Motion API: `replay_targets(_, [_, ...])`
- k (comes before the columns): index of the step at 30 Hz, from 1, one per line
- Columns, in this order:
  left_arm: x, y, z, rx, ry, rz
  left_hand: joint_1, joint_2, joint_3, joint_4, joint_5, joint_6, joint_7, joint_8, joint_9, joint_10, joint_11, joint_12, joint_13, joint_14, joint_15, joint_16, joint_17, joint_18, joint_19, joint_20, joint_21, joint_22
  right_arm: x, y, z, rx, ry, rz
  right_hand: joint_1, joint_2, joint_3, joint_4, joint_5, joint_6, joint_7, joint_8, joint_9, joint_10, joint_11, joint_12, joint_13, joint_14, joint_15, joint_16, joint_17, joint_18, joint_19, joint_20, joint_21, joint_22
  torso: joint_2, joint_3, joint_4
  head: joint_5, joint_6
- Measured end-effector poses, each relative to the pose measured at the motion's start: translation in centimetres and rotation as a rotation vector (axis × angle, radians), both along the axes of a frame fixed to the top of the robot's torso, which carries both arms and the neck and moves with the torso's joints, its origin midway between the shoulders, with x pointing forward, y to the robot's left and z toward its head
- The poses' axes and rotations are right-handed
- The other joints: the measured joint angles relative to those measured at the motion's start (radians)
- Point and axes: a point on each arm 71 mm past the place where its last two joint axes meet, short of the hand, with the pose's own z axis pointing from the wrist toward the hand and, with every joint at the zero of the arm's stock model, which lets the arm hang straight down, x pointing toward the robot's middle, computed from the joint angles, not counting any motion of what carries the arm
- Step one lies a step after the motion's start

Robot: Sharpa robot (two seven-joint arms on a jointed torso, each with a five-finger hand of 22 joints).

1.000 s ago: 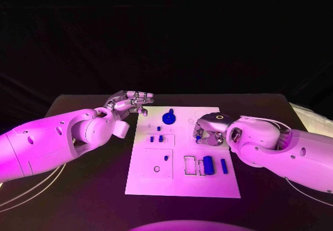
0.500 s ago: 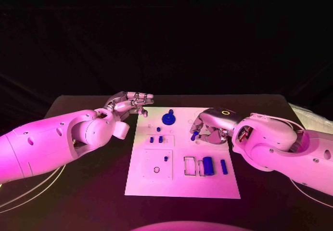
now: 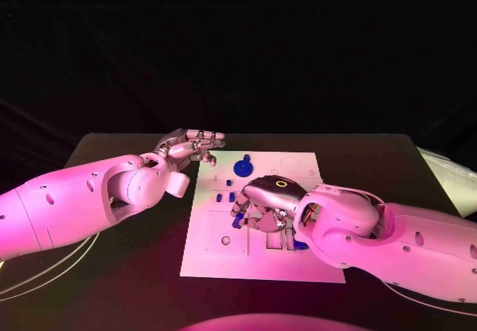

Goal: Assemble the parts on the task board

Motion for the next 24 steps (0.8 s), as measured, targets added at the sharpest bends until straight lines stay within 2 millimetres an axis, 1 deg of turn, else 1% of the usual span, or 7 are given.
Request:
replay_targets(1, [0.0, -0.1, 0.0, -0.001, 0.001, -0.001, 0.000, 0.000, 0.000, 0.000, 0.000, 0.000, 0.000, 0.000, 0.000, 0.000, 0.000, 0.000, 0.000, 0.000, 0.000, 0.000, 0.000, 0.000, 0.000, 0.000, 0.000, 0.000, -0.2, 0.4, -0.4, 0.001, 0.005, 0.012, -0.006, -0.006, 0.000, 0.000, 0.000, 0.000, 0.000, 0.000, 0.000, 0.000, 0.000, 0.000, 0.000, 0.000, 0.000, 0.003, 0.000, 0.000, 0.000, 0.000, 0.000, 0.000, 0.000, 0.0000, 0.0000, 0.000, -0.001])
replay_targets(5, [0.0, -0.1, -0.2, -0.001, 0.003, -0.003, 0.000, 0.000, 0.000, 0.000, 0.000, 0.000, 0.000, 0.000, 0.000, 0.000, 0.000, 0.000, 0.000, 0.000, 0.000, 0.000, 0.000, 0.000, 0.000, 0.000, 0.000, 0.000, -0.6, 1.4, -1.4, -0.001, 0.020, 0.041, -0.010, -0.010, 0.004, -0.004, 0.010, 0.000, 0.000, 0.000, -0.001, 0.000, 0.000, -0.001, 0.000, 0.000, 0.000, 0.003, 0.000, 0.000, 0.000, 0.000, 0.004, 0.002, 0.000, 0.0005, -0.0002, 0.003, -0.004])
replay_targets(10, [0.0, -0.1, -0.2, -0.001, 0.004, -0.003, 0.000, 0.000, 0.000, 0.000, 0.000, 0.000, 0.000, 0.000, 0.000, 0.000, 0.000, 0.000, 0.000, 0.000, 0.000, 0.000, 0.000, 0.000, 0.000, 0.000, 0.000, 0.000, -0.6, 1.7, -2.0, -0.012, 0.029, 0.056, -0.012, -0.012, 0.004, -0.004, 0.012, 0.000, 0.000, 0.000, -0.001, 0.000, 0.000, -0.004, 0.000, 0.000, 0.000, 0.003, 0.000, 0.000, 0.000, 0.000, 0.004, 0.002, 0.000, 0.0010, -0.0009, 0.007, -0.008])
replay_targets(16, [-0.1, -0.2, -0.2, -0.002, 0.004, -0.004, 0.000, 0.000, 0.000, 0.000, 0.000, 0.000, 0.000, 0.000, 0.000, 0.000, 0.000, 0.000, 0.000, 0.000, 0.000, 0.000, 0.000, 0.000, 0.000, 0.000, 0.000, 0.000, -0.5, 2.0, -2.6, -0.034, 0.035, 0.063, -0.012, -0.012, 0.004, -0.004, 0.012, 0.000, 0.000, 0.000, -0.004, 0.000, 0.000, -0.004, 0.000, 0.000, 0.000, 0.003, 0.000, 0.000, 0.000, 0.000, 0.004, 0.002, -0.001, 0.0025, -0.0009, 0.010, -0.009])
replay_targets(19, [-0.1, -0.2, -0.2, -0.002, 0.004, -0.004, 0.000, 0.000, 0.000, 0.000, 0.000, 0.000, 0.000, 0.000, 0.000, 0.000, 0.000, 0.000, 0.000, 0.000, 0.000, 0.000, 0.000, 0.000, 0.000, 0.000, 0.000, 0.000, -0.4, 2.0, -2.8, -0.044, 0.035, 0.063, -0.017, -0.017, 0.006, -0.002, 0.012, 0.000, 0.000, -0.002, -0.003, 0.000, 0.000, -0.006, 0.000, 0.000, 0.000, 0.007, 0.001, 0.000, 0.000, 0.000, 0.004, 0.002, -0.001, 0.0028, -0.0008, 0.011, -0.010])
replay_targets(24, [-0.1, -0.2, -0.3, -0.002, 0.004, -0.004, 0.000, 0.000, 0.000, 0.000, 0.000, 0.000, 0.000, 0.000, 0.000, 0.000, 0.000, 0.000, 0.000, 0.000, 0.000, 0.000, 0.000, 0.000, 0.000, 0.000, 0.000, 0.000, -0.5, 2.3, -3.1, -0.058, 0.035, 0.061, -0.018, -0.018, 0.007, -0.001, 0.017, 0.000, 0.000, -0.002, -0.002, 0.000, 0.000, -0.006, -0.001, 0.000, 0.000, 0.007, 0.001, 0.000, 0.000, 0.000, 0.004, 0.002, -0.001, 0.0028, -0.0009, 0.013, -0.011])
